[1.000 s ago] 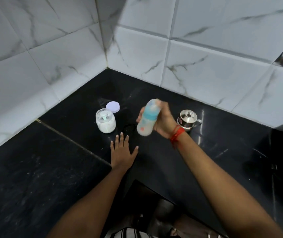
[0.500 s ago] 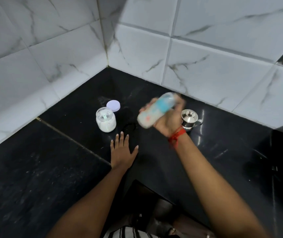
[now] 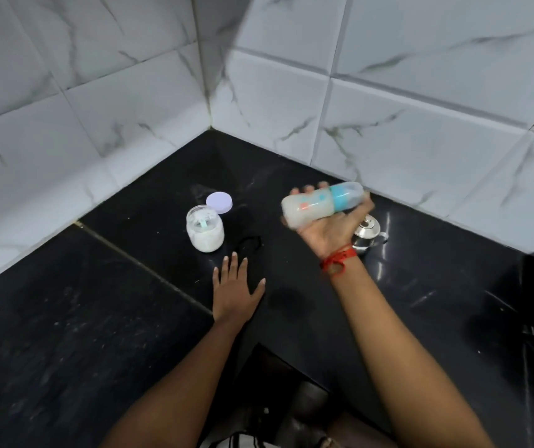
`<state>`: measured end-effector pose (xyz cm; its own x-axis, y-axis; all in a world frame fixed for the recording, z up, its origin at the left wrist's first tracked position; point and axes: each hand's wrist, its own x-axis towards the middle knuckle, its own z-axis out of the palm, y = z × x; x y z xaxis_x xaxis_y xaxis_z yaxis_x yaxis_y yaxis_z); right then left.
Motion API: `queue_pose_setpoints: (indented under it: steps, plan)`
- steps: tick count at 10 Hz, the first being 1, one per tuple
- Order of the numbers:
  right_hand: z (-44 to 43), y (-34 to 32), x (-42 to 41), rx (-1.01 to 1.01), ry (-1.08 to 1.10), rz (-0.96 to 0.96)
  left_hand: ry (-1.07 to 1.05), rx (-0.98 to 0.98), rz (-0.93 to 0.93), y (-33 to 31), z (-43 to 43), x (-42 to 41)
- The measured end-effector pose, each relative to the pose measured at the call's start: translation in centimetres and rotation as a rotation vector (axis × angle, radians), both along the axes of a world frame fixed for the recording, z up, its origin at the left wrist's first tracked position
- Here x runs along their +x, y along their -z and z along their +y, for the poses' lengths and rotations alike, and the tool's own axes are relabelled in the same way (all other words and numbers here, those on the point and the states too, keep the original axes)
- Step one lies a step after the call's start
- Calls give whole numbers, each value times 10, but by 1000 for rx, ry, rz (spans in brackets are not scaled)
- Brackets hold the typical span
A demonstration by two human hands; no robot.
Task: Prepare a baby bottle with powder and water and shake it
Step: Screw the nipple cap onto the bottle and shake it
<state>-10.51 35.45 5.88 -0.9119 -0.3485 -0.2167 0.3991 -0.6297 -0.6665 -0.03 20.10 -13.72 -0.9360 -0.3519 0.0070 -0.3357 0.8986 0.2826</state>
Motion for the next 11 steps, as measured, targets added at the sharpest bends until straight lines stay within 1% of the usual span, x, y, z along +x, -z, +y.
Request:
queue_pose_setpoints:
  steps: [1,2,3,4,5,6,7,8,9,10,11]
  plan:
    - [-5,-14,2,16,-239,109,6,-1,11,1,-4,3]
    - [14,17,7,-349,-224,21,1,7,8,-1,1,1]
    - [15,23,10,-234,-41,-183,0,-1,22,1,-3,3]
    - [-3,-21,-7,-257,23,-16,-3,-3,36,1,-2,0]
    - [-14,71,-55,3,161,-132,6,-3,21,3,-3,3]
    - [-8,96,-62,0,-12,-281,6,-8,17,1,-3,1]
    - [18,91,-76,385,185,-64,4,0,13,1,-1,0]
    - [34,91,-45,217,83,35,3,-5,2,3,-4,1]
    - [7,13,-10,118,-73,-86,4,0,3,0,-2,0]
    - [-8,-4,4,132,-122,118,6,-12,-2,1,-3,3]
    - [-8,1,9,291,-112,201,2,-7,0,1,-2,0]
